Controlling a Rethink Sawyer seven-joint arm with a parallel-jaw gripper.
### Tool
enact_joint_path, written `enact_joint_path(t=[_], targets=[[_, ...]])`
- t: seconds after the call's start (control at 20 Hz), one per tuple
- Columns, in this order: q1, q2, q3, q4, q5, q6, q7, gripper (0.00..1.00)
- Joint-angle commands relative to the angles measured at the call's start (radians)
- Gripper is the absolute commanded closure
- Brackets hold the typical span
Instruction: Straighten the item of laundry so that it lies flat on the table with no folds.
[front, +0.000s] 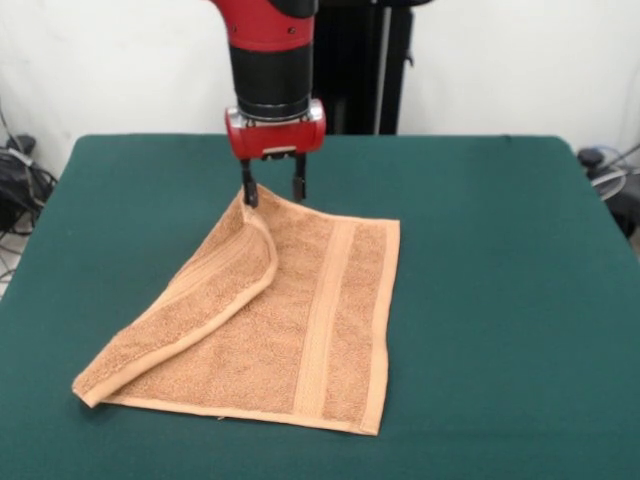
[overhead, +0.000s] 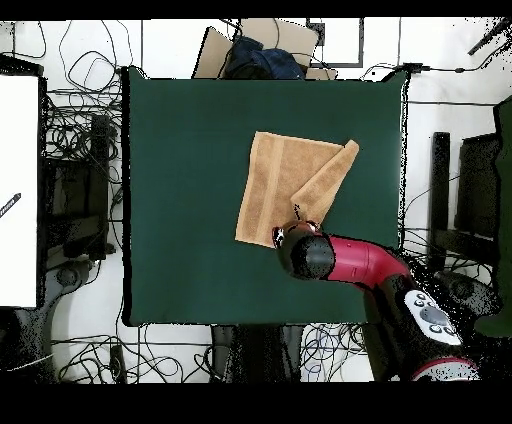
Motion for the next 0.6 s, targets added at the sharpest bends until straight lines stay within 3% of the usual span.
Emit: enact_joint_path(t=[0.05,0.6], targets=[[0.015,0.008,0.046,0.029,0.041,0.004,0.167,0.0],[-0.012,0.032,0.03,0.011,0.039,-0.007,0.168,0.0]])
